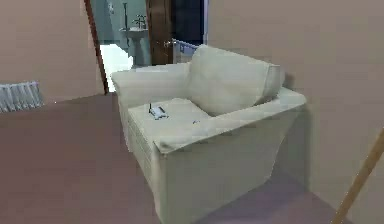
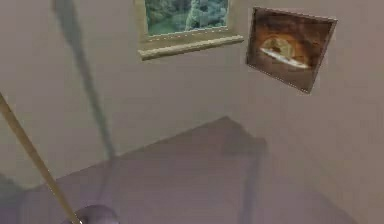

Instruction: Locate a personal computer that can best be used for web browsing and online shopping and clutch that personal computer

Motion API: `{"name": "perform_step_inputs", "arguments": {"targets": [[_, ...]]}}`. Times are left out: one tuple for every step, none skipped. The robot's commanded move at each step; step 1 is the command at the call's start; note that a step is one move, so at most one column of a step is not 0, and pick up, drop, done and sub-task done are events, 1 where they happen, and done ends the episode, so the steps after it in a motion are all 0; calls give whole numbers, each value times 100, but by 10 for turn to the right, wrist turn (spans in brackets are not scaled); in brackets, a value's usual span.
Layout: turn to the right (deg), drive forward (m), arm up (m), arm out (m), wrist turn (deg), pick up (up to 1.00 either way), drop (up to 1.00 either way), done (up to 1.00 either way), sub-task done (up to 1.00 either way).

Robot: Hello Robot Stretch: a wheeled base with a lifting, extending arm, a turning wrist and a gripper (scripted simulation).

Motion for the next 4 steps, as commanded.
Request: {"name": "perform_step_inputs", "arguments": {"targets": [[-450, 0, 0, 0, 0, 0, 0, 0, 0], [-210, 0, 0, 0, 0, 0, 0, 0, 0], [0, 55, 0, 0, 0, 0, 0, 0, 0], [330, 0, 0, 0, 0, 0, 0, 0, 0]]}}
